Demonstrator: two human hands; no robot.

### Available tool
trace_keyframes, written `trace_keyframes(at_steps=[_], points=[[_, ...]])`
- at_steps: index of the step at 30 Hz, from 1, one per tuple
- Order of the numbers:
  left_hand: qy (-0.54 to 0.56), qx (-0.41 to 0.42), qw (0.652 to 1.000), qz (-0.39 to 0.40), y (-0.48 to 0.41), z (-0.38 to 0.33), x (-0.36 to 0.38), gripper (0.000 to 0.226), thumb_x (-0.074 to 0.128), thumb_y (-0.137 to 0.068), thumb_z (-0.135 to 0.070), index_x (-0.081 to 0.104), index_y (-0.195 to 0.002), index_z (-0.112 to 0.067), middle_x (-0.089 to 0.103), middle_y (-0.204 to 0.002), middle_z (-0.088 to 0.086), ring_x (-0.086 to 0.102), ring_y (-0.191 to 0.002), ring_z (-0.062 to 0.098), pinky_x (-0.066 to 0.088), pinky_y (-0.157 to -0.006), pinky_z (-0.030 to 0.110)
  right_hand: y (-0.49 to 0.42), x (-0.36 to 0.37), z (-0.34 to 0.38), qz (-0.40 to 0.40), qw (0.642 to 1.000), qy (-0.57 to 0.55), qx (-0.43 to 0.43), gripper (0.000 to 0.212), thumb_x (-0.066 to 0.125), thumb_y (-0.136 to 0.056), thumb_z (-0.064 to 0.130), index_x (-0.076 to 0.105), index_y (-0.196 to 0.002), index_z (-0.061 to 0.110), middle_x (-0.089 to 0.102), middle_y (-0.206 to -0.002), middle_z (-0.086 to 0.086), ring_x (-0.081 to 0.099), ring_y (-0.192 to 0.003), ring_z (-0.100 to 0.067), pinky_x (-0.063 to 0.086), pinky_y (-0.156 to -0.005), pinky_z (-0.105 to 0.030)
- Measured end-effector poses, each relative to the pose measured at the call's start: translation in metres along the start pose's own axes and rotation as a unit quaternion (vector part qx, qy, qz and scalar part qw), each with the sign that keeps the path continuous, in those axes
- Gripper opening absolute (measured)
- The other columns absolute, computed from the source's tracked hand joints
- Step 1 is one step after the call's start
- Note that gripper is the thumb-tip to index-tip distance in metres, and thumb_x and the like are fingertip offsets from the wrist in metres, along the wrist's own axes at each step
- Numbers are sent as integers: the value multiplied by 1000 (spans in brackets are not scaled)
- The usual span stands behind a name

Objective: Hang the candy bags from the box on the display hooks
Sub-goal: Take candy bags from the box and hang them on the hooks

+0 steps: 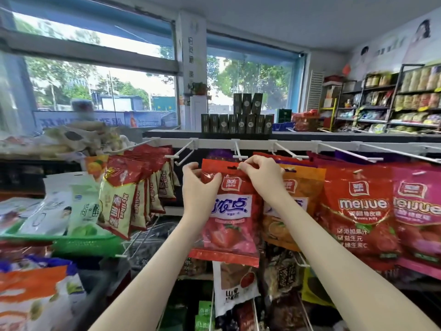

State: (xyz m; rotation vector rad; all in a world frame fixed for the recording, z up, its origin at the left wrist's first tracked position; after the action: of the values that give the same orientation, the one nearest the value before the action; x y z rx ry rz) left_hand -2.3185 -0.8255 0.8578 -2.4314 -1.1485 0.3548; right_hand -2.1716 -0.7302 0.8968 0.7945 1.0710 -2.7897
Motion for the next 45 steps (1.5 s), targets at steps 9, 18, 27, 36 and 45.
trace_keyframes(at_steps=[9, 18, 27, 36, 45], points=[[-348, 302, 883, 88, 15, 7, 44, 80, 32, -83, -67, 26, -149, -23, 15, -159, 2, 1, -147, 17, -11, -114, 42, -13, 11, 0, -21, 996, 90, -9, 18, 53, -93, 36, 68, -90, 25, 64, -101, 3, 47, -110, -21, 22, -86, -38], [-446, 290, 842, 94, 2, 19, 54, 80, 21, -85, -69, 23, -151, -24, 21, -158, 5, 12, -147, 25, 0, -114, 54, -3, 15, -7, -90, 982, 158, -51, 27, 52, -94, 34, 54, -117, 19, 50, -121, -2, 39, -115, -20, 24, -95, -36], [-401, 324, 857, 9, 42, 9, 53, 61, 40, -86, -39, 46, -138, -6, 43, -144, 20, 37, -136, 37, 15, -110, 59, 50, 12, -19, -95, 951, 260, -141, 48, 46, -95, 26, 37, -142, 20, 34, -149, -8, 19, -136, -22, 18, -107, -48], [-340, 339, 874, 72, 129, 10, 103, 59, 44, -88, -22, 36, -144, -3, 30, -151, 21, 24, -142, 35, 11, -115, 58, 112, -36, -64, -71, 947, 270, -157, 47, 39, -95, 24, 40, -142, 18, 37, -149, -6, 24, -136, -19, 16, -105, -38], [-232, 365, 853, 290, 282, 2, 242, 58, 41, -86, -21, 41, -139, 2, 39, -146, 20, 34, -137, 34, 31, -110, 54, 212, -170, -182, -98, 951, 287, -67, 39, 42, -93, 22, 51, -130, 14, 53, -132, -5, 40, -120, -16, 29, -99, -33]])
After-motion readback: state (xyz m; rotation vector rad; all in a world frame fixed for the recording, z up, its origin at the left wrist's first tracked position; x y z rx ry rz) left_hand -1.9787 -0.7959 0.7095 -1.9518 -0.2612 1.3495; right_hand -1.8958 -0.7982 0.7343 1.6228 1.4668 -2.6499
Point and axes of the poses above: each hand's wrist, its own y-axis away from the middle knuckle, its own x-axis out of the palm, z = x × y, the point moved 6 cm from there along -y, towards the middle knuckle
